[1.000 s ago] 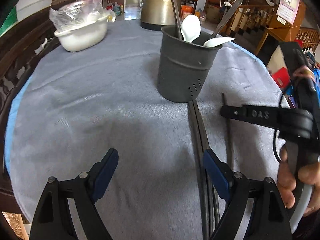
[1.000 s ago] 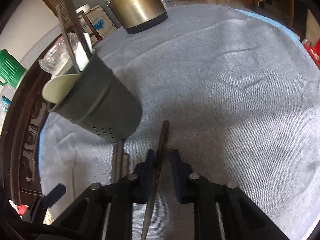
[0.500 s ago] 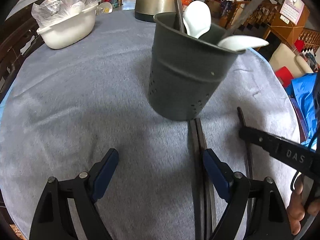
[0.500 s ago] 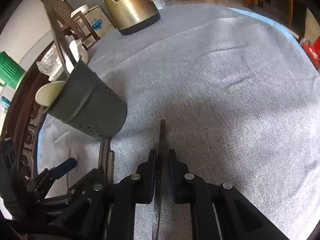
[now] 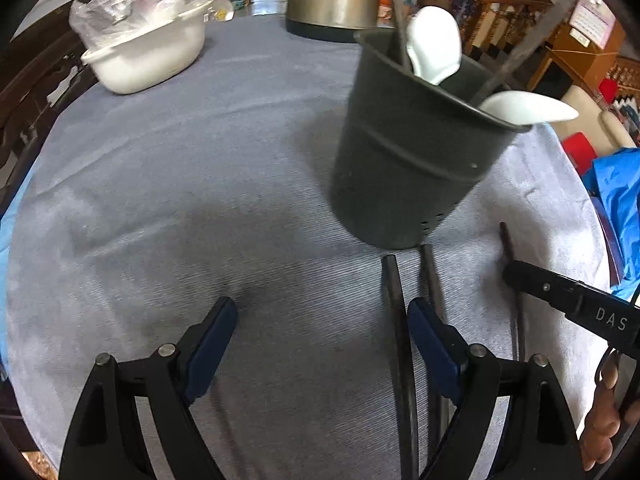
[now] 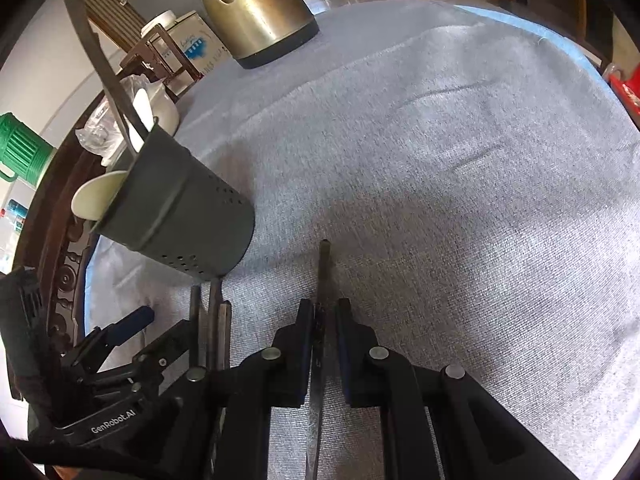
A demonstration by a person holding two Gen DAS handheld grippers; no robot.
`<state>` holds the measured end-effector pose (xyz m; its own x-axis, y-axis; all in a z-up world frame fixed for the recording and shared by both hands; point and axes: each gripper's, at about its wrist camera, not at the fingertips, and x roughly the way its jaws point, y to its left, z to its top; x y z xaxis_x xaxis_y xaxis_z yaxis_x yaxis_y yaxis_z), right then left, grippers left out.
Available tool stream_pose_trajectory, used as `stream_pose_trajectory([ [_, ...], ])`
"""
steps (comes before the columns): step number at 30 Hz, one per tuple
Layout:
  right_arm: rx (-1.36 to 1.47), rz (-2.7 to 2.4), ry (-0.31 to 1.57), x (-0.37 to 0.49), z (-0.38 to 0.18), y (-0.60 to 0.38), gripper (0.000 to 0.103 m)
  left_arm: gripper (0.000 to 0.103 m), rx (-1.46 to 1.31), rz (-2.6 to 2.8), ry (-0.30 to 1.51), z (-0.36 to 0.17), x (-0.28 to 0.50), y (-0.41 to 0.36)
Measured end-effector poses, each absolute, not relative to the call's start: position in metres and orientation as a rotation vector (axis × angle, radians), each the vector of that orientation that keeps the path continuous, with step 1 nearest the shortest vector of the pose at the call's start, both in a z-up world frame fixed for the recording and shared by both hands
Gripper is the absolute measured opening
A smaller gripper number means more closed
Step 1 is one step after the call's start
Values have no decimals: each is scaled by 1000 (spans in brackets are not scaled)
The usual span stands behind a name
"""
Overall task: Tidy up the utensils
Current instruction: 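Grasp a dark chopstick with the left tool while the right tool holds its chopstick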
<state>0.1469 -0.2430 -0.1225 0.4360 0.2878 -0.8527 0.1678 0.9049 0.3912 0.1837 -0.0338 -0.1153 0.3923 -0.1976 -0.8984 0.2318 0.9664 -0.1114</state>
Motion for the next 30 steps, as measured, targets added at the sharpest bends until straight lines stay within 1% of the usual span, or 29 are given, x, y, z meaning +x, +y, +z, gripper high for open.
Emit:
stream_pose_trajectory([
  [6,444,72,1144,149,-120,-241,12,87,36,-273,1130,-110,184,-37],
  [7,441,72,1151,153,-121,-239,12,86,48,-274,1135,-111,184,-40],
  [8,431,70,1163,157,-121,-238,13,82,55,-280,1144,-112,185,-42],
  [9,422,70,1171,159,-120,-236,15,73,71,-282,1158,-115,185,-46],
  [10,409,73,1178,161,-119,-234,16,67,103,-271,1147,-114,184,-49],
  [11,398,70,1183,163,-120,-233,16,64,124,-270,1145,-113,185,-51],
  [12,382,65,1188,166,-120,-231,16,58,129,-273,1144,-112,181,-55],
  [13,368,60,1196,169,-119,-229,16,54,124,-281,1147,-110,183,-55],
  [15,345,50,1213,175,-120,-225,16,37,105,-301,1159,-108,187,-58],
  [16,324,44,1220,177,-119,-223,16,32,102,-315,1164,-108,190,-60],
  [18,276,34,1232,181,-119,-217,15,27,113,-328,1166,-106,195,-61],
  [20,229,23,1241,183,-119,-212,8,16,120,-334,1161,-105,200,-64],
  [21,205,21,1240,183,-119,-210,8,11,112,-340,1164,-105,201,-66],
  [25,230,33,1226,177,-118,-215,6,6,27,-354,1184,-105,212,-50],
  [30,324,84,1141,157,-99,-232,6,6,-36,-341,1097,-77,201,-30],
])
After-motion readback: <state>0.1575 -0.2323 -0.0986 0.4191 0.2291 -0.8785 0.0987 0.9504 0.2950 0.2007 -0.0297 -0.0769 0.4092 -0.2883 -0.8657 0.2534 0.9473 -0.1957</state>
